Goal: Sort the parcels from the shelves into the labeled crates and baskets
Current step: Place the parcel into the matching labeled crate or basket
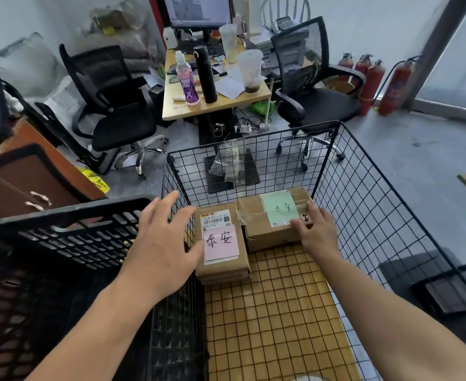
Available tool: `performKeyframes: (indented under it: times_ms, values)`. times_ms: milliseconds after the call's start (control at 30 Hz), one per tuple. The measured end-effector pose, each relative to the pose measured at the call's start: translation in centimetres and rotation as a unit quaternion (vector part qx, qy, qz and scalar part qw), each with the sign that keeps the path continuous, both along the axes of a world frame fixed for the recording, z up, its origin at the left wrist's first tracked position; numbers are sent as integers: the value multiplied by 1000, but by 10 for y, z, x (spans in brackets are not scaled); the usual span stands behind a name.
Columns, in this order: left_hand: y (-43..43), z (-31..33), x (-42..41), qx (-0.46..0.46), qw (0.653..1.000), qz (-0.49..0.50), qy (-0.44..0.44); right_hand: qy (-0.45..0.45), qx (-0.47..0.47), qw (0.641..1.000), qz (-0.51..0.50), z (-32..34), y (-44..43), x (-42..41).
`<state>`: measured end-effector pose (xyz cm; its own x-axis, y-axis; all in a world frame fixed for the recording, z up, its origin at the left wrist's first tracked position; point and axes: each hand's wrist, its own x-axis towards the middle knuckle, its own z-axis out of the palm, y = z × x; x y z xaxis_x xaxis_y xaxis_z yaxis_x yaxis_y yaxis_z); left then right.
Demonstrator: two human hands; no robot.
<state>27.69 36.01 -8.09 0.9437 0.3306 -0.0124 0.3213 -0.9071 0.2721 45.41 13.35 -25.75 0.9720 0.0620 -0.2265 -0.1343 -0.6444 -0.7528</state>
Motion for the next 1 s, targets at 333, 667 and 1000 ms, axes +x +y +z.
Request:
performKeyframes:
  times_ms: [333,667,1000]
  values:
    - [-1,4,-4,140,980,-101,-97,-166,-198,957,131,76,-7,-65]
    - [-42,31,-49,41,962,-264,-59,-187,-383,901,88,186,-47,-208]
    - [-127,58,-134,-41,913,-395,-93,-178,-403,894,-84,228,-94,-382]
